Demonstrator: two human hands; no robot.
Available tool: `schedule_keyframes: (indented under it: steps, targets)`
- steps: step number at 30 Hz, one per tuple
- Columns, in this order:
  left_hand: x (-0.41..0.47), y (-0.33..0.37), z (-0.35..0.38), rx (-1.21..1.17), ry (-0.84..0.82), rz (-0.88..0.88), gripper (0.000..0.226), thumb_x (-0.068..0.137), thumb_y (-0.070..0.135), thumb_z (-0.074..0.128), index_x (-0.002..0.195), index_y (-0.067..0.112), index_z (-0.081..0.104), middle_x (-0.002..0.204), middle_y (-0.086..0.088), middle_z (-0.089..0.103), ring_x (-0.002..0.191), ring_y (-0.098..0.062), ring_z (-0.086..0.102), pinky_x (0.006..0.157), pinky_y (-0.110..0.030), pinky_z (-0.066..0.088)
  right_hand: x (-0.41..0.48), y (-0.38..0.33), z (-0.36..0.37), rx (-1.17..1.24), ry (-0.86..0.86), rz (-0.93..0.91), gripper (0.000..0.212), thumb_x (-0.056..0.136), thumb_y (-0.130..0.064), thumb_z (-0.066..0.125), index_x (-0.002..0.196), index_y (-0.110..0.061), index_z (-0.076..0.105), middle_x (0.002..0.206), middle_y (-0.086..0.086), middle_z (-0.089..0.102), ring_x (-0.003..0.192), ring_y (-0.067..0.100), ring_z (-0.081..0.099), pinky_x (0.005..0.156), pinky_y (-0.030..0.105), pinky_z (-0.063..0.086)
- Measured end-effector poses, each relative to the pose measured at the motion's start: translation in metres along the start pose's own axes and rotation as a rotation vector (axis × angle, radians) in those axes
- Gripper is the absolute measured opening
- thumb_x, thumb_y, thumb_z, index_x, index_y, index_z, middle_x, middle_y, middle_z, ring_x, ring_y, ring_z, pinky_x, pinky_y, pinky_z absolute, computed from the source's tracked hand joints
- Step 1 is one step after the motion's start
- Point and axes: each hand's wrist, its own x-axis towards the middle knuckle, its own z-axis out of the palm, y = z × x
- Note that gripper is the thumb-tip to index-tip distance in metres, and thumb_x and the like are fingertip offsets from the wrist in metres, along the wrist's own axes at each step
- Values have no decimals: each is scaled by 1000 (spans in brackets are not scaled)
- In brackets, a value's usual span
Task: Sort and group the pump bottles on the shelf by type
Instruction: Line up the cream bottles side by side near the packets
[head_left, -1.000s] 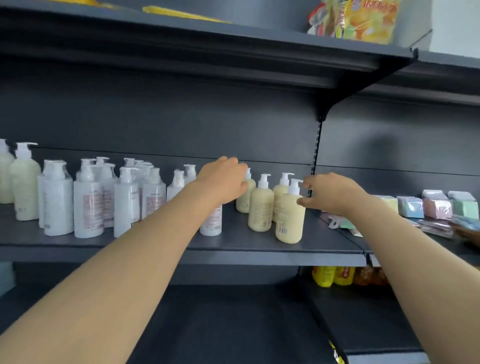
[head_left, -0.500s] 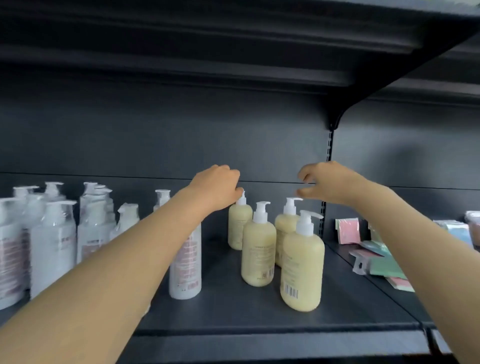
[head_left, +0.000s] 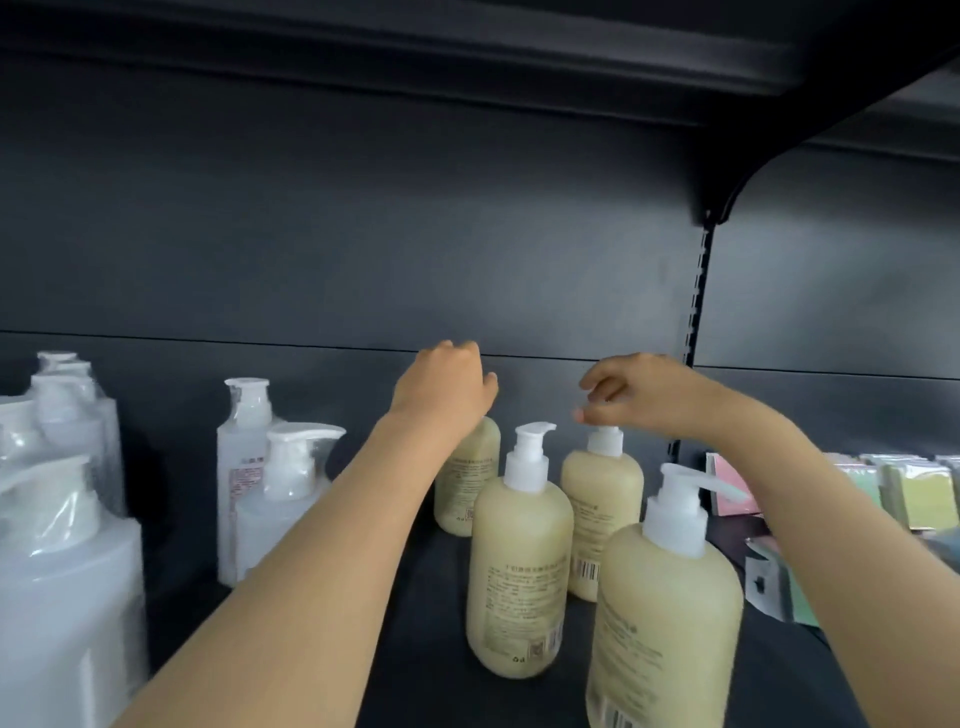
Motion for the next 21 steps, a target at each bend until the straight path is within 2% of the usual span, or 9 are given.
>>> schedule_keyframes:
  steps: [4,7,10,12,15,17,21]
  targets:
    - [5,-9,32,-72,-58,-113,34,93,29,43,107,-1,51,112,-17,57,103,-33,52,71,-34,37,9,18,24,9,-78,7,37,73,-50,69,102,-28,62,109,-6,60,94,11,55,74,23,43]
    - [6,-13,53,-233,-104,-204,43,91,37,49,113,0,49,114,-17,56,105,-33,53,78,-34,40,13,23,31,118,-5,8,27,68,-44,77,81,-25,63,90,-4,62,76,11,57,61,23,45]
    - [8,-19,72,-392,-64,-286,46,86,43,55,107,2,49,109,-15,57,102,-32,55,80,-38,44,20,25,38,161,76,4,26,67,-37,79,71,-21,59,69,-5,60,59,10,54,52,20,42]
    - [10,-23,83,-448,-72,-322,43,84,46,57,100,6,50,106,-12,57,97,-30,56,75,-36,45,28,26,42,164,107,-5,27,68,-36,79,70,-21,56,64,-9,55,54,5,48,46,15,36]
    - [9,-27,94,-548,-74,-334,28,84,46,58,77,21,46,96,-4,55,87,-20,51,61,-25,35,43,28,49,172,115,-34,27,69,-33,79,74,-17,58,65,-8,53,55,5,47,48,16,35]
    - [10,-28,98,-613,-23,-333,25,85,43,58,72,26,45,93,-2,56,81,-14,50,57,-20,31,57,31,57,185,144,-34,27,70,-32,78,72,-18,55,67,-4,55,58,11,48,51,21,37]
    - [12,-30,105,-642,52,-334,17,87,38,58,95,23,56,103,-5,52,81,-7,44,60,-11,28,87,34,74,229,196,-55,29,73,-31,76,66,-23,49,74,2,57,67,19,49,56,24,37]
